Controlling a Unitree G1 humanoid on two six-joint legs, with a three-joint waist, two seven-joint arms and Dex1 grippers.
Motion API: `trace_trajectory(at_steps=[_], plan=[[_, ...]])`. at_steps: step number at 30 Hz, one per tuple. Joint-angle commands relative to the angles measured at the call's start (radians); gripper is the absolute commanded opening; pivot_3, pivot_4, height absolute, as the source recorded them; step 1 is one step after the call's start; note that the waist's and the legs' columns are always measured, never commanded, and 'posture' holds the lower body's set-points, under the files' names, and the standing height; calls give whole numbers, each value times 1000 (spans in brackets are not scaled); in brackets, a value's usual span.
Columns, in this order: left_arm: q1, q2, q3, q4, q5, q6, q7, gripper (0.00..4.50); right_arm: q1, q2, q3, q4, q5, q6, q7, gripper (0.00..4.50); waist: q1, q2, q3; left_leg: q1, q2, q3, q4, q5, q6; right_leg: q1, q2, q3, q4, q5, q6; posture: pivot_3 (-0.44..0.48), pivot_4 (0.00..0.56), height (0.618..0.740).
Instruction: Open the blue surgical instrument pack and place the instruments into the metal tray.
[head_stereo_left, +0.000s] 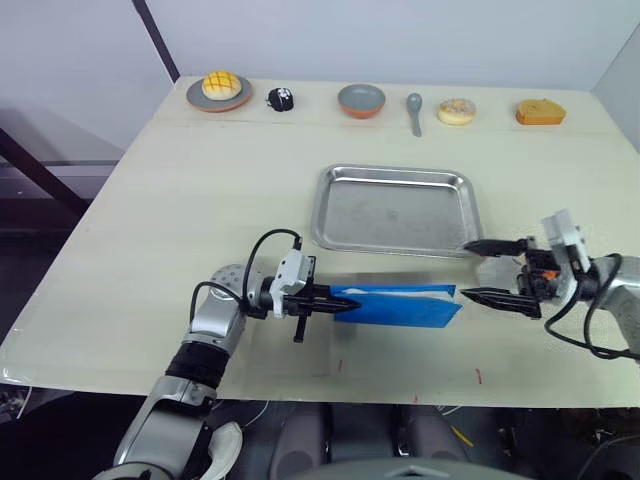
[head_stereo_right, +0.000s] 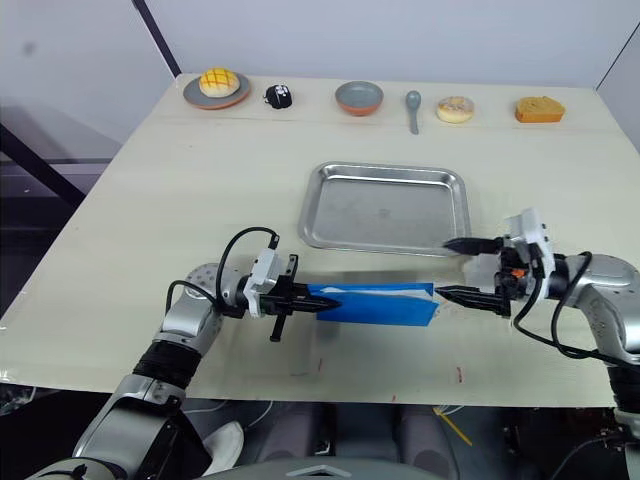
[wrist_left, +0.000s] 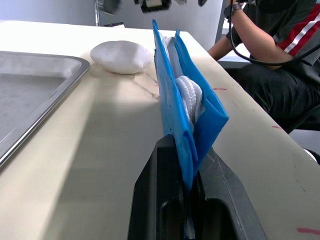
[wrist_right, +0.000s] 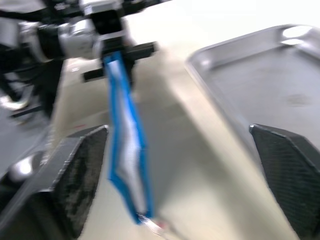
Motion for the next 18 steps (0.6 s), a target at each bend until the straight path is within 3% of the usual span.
trace_trajectory(at_steps=[1, 8, 14, 17, 18], plan=[[-11, 6, 10, -3, 5, -16, -11, 0, 36, -29, -69, 27, -39, -64, -24, 4478, 2, 0, 0, 0, 0, 0, 0, 0, 0, 0, 0, 0, 0, 0, 0, 0, 150, 732], [-32, 2, 8, 8, 8, -20, -17, 0, 85, -43, -82, 147, -153, -119, -120, 4478, 4, 0, 0, 0, 0, 1, 0, 0, 0, 0, 0, 0, 0, 0, 0, 0, 150, 732], [-51, -6, 5, 27, 17, -29, -23, 0, 117, -29, -47, 177, -173, -10, -179, 4478, 5, 0, 0, 0, 0, 2, 0, 0, 0, 0, 0, 0, 0, 0, 0, 0, 150, 732], [-70, -11, 6, 40, 22, -31, -23, 0, 128, -30, -63, 168, -140, 44, -176, 3684, 7, 1, 0, 0, 0, 1, 0, 0, 0, 0, 0, 0, 0, 0, 0, 0, 150, 732], [-73, -13, 6, 44, 24, -31, -22, 0, 129, -29, -73, 166, -131, 49, -177, 3210, 8, 1, 0, 0, 0, 1, 0, 0, 0, 0, 0, 0, 0, 0, 0, 0, 150, 732]])
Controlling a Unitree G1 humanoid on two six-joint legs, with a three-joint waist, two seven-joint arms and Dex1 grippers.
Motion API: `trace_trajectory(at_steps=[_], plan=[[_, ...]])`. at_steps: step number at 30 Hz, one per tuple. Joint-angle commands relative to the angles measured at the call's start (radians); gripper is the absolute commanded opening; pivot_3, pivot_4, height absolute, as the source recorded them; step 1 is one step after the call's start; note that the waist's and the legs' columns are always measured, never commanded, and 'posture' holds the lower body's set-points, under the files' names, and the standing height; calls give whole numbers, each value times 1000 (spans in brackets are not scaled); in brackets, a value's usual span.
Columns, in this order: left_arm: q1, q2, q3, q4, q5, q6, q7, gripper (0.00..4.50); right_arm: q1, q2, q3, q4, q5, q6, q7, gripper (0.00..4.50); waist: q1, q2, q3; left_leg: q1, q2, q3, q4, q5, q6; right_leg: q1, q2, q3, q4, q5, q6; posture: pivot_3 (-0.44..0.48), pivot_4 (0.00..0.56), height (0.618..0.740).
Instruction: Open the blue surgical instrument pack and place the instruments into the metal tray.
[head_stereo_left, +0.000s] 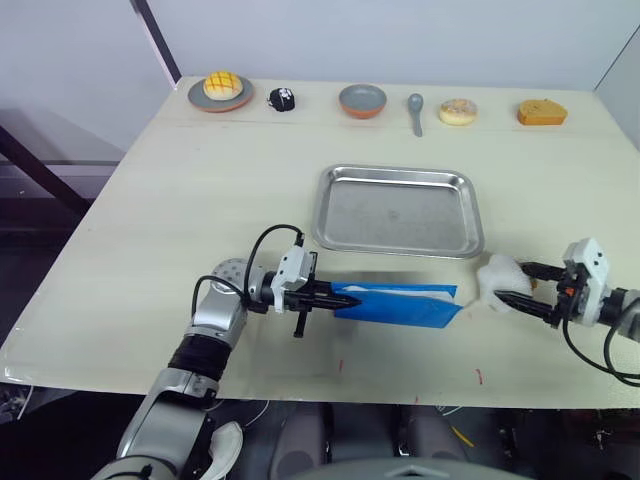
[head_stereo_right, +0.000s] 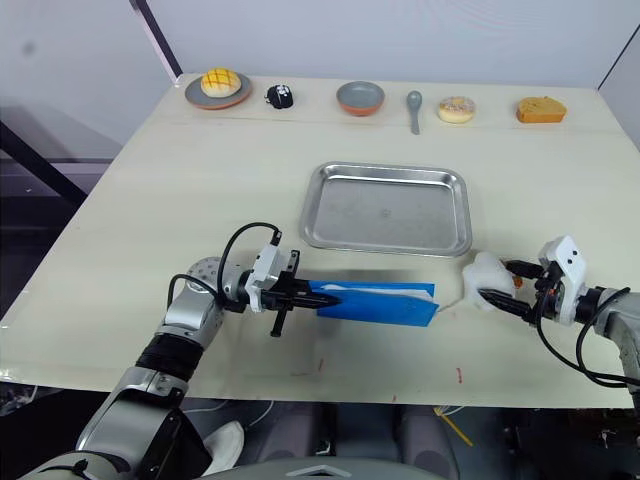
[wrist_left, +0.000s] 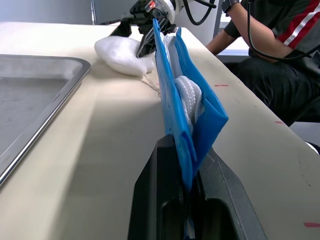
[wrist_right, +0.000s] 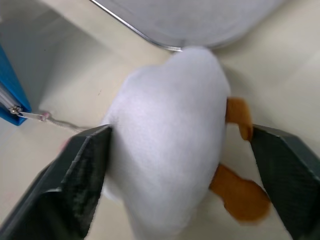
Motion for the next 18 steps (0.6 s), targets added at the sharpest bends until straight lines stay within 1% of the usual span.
trace_trajectory(at_steps=[1, 4, 5, 6, 7, 12, 15, 18], plan=[[-27, -4, 10, 7, 3, -18, -5, 0, 7, -7, -55, -31, 49, 39, -4, 2818, 1, 0, 0, 0, 0, 0, 0, 0, 0, 0, 0, 0, 0, 0, 0, 0, 150, 732], [-35, -9, 7, 16, 9, -22, -3, 0, 21, -14, -99, -42, 90, 60, -1, 1262, 3, 0, 0, 0, 0, 0, 0, 0, 0, 0, 0, 0, 0, 0, 0, 0, 150, 732], [-40, -12, 6, 22, 13, -24, 0, 0, 28, -16, -118, -47, 106, 71, 0, 857, 3, 0, 0, 0, 0, 0, 0, 0, 0, 0, 0, 0, 0, 0, 0, 0, 150, 732], [-44, -15, 5, 27, 16, -26, 1, 0, 33, -18, -133, -52, 120, 79, 1, 601, 3, 0, 0, 0, 0, 0, 0, 0, 0, 0, 0, 0, 0, 0, 0, 0, 150, 732], [-49, -18, 4, 33, 19, -27, 3, 0, 38, -20, -153, -58, 138, 87, 6, 15, 4, 0, 0, 0, 0, 0, 0, 0, 0, 0, 0, 0, 0, 0, 0, 0, 150, 732], [-66, -32, -8, 72, 50, -52, 14, 0, 56, -20, -280, -135, 298, 169, 42, 15, 4, 0, 0, 0, 0, 0, 0, 0, 0, 0, 0, 0, 0, 0, 0, 0, 150, 732], [-67, -33, -17, 86, 73, -64, 27, 0, 47, -9, -319, -163, 359, 200, 37, 15, 3, 0, 0, 0, 0, -1, 0, 0, 0, 0, 0, 0, 0, 0, 0, 0, 150, 732], [-64, -40, -20, 95, 77, -66, 29, 0, 22, 10, -343, -231, 446, 242, 12, 15, 4, 0, 0, 0, 0, -1, 0, 0, 0, 0, 0, 0, 0, 0, 0, 0, 150, 732]])
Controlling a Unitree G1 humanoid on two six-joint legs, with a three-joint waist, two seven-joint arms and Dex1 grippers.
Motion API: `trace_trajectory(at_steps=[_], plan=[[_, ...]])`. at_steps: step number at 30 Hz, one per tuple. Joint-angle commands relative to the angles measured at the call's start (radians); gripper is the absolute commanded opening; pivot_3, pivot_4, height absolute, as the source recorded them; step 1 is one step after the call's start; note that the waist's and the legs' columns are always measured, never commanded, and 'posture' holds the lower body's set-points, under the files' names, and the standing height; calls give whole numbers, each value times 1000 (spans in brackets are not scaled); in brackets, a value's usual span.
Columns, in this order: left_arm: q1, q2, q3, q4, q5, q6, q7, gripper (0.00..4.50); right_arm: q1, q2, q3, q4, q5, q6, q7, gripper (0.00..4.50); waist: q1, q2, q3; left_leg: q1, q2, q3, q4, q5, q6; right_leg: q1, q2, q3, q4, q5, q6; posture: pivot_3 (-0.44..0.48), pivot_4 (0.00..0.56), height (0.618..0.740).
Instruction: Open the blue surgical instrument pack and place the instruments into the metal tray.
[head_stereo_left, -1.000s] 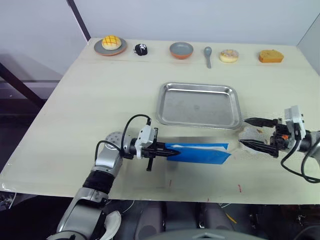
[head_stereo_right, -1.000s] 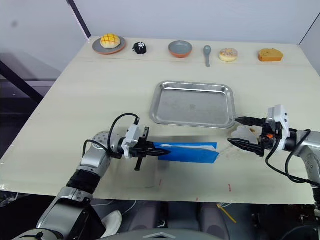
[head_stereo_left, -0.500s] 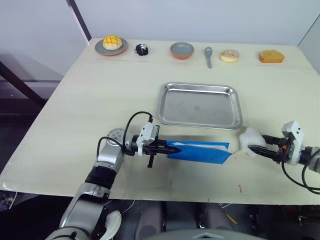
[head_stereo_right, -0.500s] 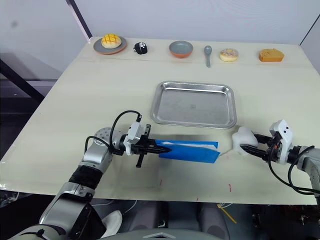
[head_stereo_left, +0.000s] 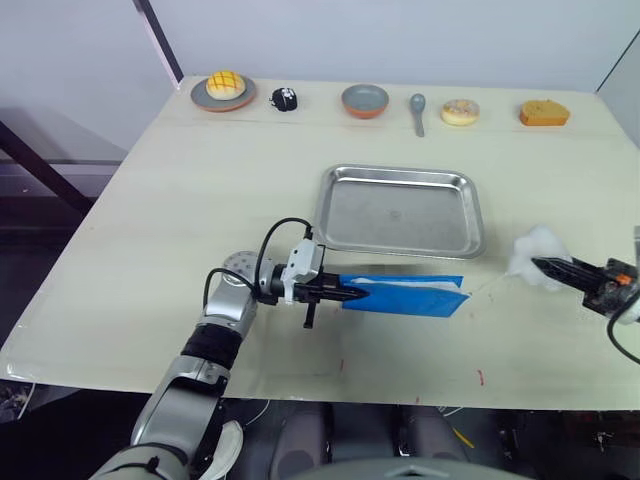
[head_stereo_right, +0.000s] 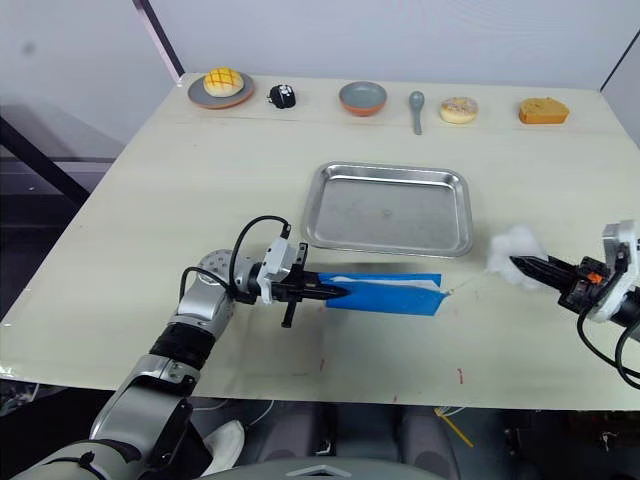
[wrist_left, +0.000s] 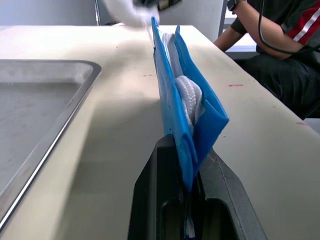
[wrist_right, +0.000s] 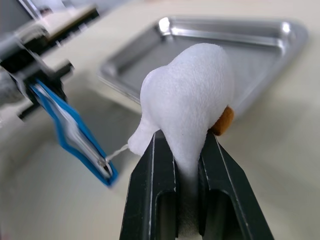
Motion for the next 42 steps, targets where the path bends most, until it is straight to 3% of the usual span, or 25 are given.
trace_trajectory(at_steps=[1, 7, 15, 23, 28, 34, 41, 42], plan=[[-7, -2, -14, 16, 36, -18, 6, 0, -51, 16, -80, -122, 156, 66, -44, 15, 0, 0, 0, 0, 0, 0, 0, 0, 0, 0, 0, 0, 0, 0, 0, 0, 150, 732], [-19, -13, -21, 23, 41, -21, 16, 0, -195, 39, 67, -268, 140, 94, -166, 15, 0, 0, 0, 0, 0, -1, 0, 0, 0, 0, 0, 0, 0, 0, 0, 0, 150, 732], [-28, -15, -28, 31, 49, -14, 15, 0, -453, 146, 327, -309, 6, 44, -245, 15, -1, 1, 0, -1, 0, -1, 0, 0, 0, -1, 0, -1, 0, 0, 0, 0, 150, 732], [-36, -24, -22, 32, 49, -8, 30, 0, -545, 234, 477, -370, -96, -24, -248, 15, 0, 1, 0, -2, 0, -1, 0, 0, 0, -1, 0, -2, 0, 0, 0, 0, 150, 732], [-42, -27, -26, 40, 54, -12, 32, 0, -546, 264, 541, -430, -147, -62, -243, 15, 1, 1, 0, -2, 0, -1, 0, 0, 0, -1, 0, -3, 0, 0, 0, 0, 150, 732], [-39, -32, -29, 37, 58, -12, 30, 0, -468, 217, 612, -489, -210, -119, -155, 15, 3, 1, 0, -2, 0, 0, 0, 0, 0, -1, 0, -3, 0, 0, 0, 0, 150, 732], [-47, -33, -29, 54, 64, -17, 20, 0, -327, 106, 745, -471, -430, -413, 15, 15, 1, 0, 0, -2, -1, 0, 1, 0, 0, 0, 0, -4, -1, 0, 0, 0, 150, 732], [-48, -34, -29, 55, 65, -17, 19, 0, -323, 113, 752, -463, -446, -436, 13, 671, 0, 0, 0, -2, -1, 0, 1, 0, 0, 0, 0, -4, -1, 0, 0, 0, 150, 732]])
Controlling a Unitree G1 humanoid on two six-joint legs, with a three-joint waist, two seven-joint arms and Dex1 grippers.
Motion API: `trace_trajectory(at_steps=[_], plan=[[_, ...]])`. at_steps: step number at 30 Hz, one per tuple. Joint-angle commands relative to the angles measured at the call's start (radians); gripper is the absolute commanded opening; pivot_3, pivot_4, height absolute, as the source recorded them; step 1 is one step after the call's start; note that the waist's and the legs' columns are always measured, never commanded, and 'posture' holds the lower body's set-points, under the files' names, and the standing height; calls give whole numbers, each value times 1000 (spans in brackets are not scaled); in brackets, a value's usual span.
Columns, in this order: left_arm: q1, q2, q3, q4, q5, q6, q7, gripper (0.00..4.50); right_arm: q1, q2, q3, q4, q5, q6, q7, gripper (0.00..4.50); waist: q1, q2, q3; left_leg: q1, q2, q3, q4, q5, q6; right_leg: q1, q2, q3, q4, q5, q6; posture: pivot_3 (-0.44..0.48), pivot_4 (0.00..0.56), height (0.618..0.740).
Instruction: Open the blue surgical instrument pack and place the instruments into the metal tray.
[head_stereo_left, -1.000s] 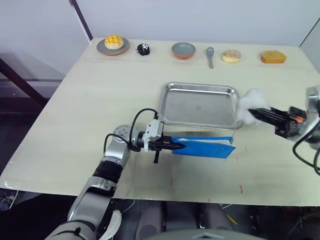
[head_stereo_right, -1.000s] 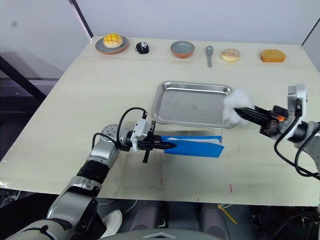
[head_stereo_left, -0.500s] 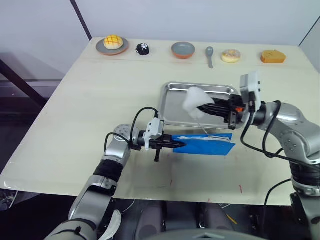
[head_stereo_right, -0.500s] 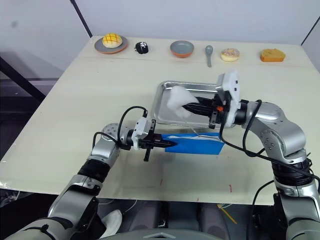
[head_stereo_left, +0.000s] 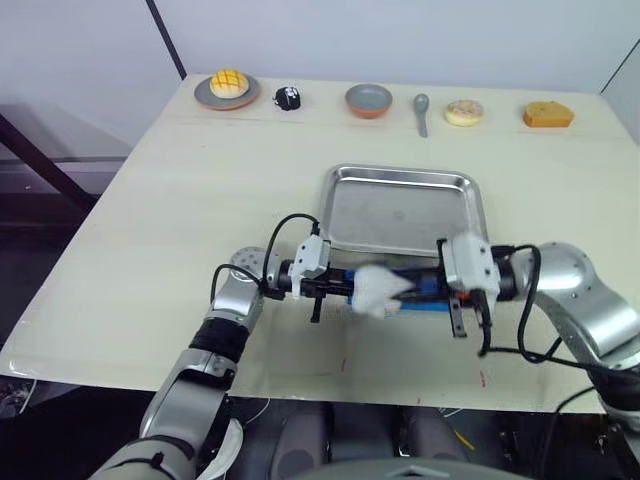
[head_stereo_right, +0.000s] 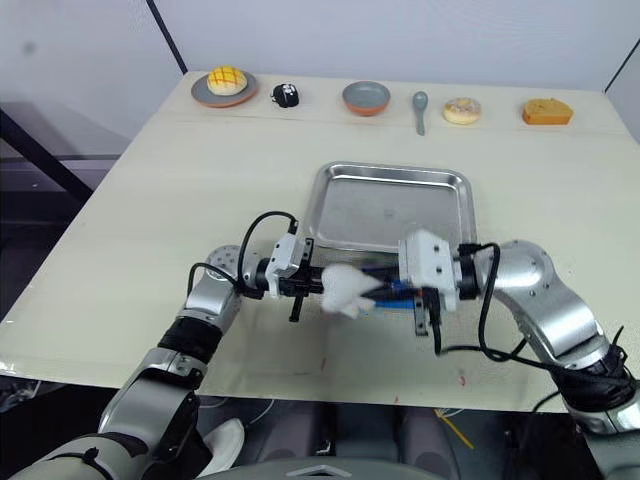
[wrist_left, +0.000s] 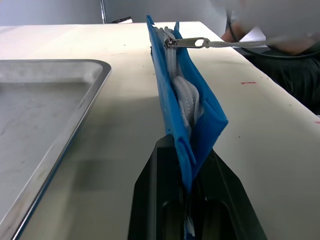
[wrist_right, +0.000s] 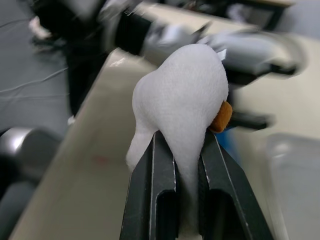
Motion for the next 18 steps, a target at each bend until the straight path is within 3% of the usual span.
trace_trajectory(at_steps=[1, 2, 4, 5, 10, 18], plan=[[-9, -6, -24, 12, 29, -3, -4, 0, 2, 5, 32, -5, -77, -137, 29, 893, 0, 0, 0, 0, 0, 0, 0, 0, 0, 0, 0, 0, 0, 0, 0, 0, 150, 732], [-9, -6, -24, 12, 30, -2, -6, 0, 5, 8, 31, -2, -78, -146, 30, 1037, 1, 0, 0, 0, 0, 0, 0, 0, 0, 0, 0, 0, 0, 0, 0, 0, 150, 732], [-7, -5, -25, 8, 29, 0, -9, 0, 10, 16, 19, 3, -81, -173, 28, 2162, 2, 0, 0, 0, 0, 0, 0, 0, 0, 0, 0, 0, 0, 0, 0, 0, 150, 732], [-7, -6, -25, 8, 28, 2, -11, 0, 11, 16, 11, 3, -77, -181, 29, 2398, 2, 0, 0, 0, 0, 0, 0, 0, -1, 0, 0, 0, -1, 0, 0, 0, 150, 732], [-8, -8, -27, 20, 31, -4, -20, 0, 20, 0, -33, -11, -58, -213, 33, 4406, 2, 0, 0, 0, 0, 0, 0, 1, -1, 0, 0, 0, 0, 0, 0, 0, 150, 732], [-10, -15, -28, 25, 33, -13, -22, 0, 57, -51, -202, -38, 79, -133, -1, 4461, 3, 0, 0, 0, 0, 0, 0, 0, -1, 1, 0, 0, 0, 0, 0, 0, 150, 732]])
